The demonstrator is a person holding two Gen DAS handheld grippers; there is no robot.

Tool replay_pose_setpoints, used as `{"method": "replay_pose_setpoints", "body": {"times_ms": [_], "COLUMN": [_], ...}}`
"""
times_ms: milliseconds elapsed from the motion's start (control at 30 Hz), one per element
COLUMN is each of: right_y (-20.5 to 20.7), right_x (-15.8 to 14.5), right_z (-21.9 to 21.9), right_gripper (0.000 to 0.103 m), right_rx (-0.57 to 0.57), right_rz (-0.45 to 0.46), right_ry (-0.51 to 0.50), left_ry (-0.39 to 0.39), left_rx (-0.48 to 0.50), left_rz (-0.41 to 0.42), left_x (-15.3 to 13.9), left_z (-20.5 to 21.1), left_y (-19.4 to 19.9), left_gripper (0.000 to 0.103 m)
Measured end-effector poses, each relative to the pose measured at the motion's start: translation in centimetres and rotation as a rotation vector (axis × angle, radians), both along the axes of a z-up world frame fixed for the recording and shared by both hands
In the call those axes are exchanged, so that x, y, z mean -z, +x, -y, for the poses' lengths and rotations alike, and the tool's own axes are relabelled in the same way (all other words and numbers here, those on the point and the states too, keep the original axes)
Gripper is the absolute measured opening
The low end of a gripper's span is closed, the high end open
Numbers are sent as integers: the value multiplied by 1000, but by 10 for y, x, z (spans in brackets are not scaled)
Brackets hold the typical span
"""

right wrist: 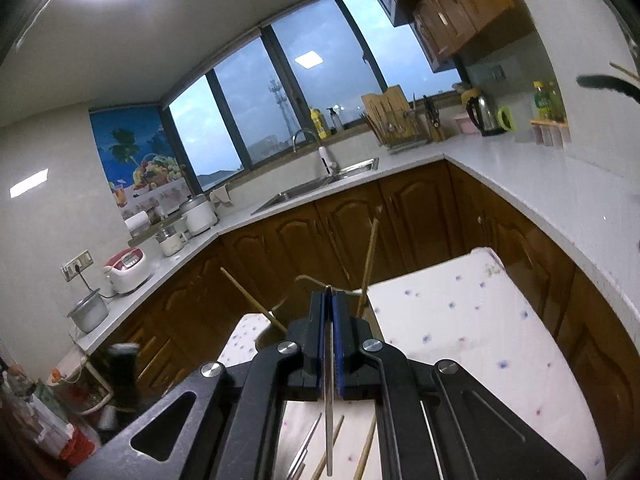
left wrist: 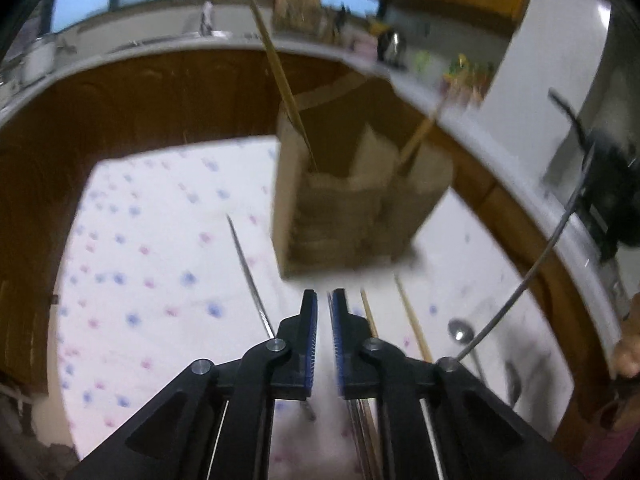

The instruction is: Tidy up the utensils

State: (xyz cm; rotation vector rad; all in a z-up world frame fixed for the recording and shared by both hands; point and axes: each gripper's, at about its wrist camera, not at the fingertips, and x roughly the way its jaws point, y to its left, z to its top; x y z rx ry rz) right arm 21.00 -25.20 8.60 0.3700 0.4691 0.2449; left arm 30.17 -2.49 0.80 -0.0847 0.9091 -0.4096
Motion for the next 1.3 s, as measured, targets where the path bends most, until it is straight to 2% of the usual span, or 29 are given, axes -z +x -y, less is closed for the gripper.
{"method": "replay_pose_setpoints", "body": {"times_ms": [67, 100, 200, 500, 533, 567, 600, 667, 867, 1100, 1300], "right_y": [-2, -3, -6, -9, -9, -9, -9, -9, -12, -19, -19], "right_x": [3, 5, 8, 18, 19, 20, 20, 20, 21, 14, 3], "right_z": [3, 4, 9, 22, 22, 22, 23, 22, 20, 14, 6], "right_gripper": [4, 4, 4, 4, 4, 4, 4, 4, 4, 4, 4], "right_rx": [6, 8, 14, 22, 22, 22, 22, 20, 14, 5, -8], "right_rz": [-9, -12, -20, -40, -43, -45, -47, -50, -54, -39, -14], "right_ry": [7, 11, 16, 42, 44, 46, 47, 47, 49, 40, 30], "left_ry": [33, 50, 76, 166, 180, 199, 217, 237, 176, 21, -56], "left_rx": [11, 12, 17, 37, 43, 48, 47, 49, 24, -2, -22], "left_rz": [-26, -34, -64, -83, -94, -107, -76, -67, -33, 63, 154], "left_x": [15, 20, 35, 57, 61, 67, 68, 68, 57, -1, -49], "left_z": [17, 25, 43, 71, 74, 78, 82, 85, 77, 53, 21], "left_y": [11, 16, 28, 55, 57, 60, 59, 61, 57, 32, 7], "left_gripper": [23, 24, 24, 24, 22, 16, 9, 4, 2, 2, 2]}}
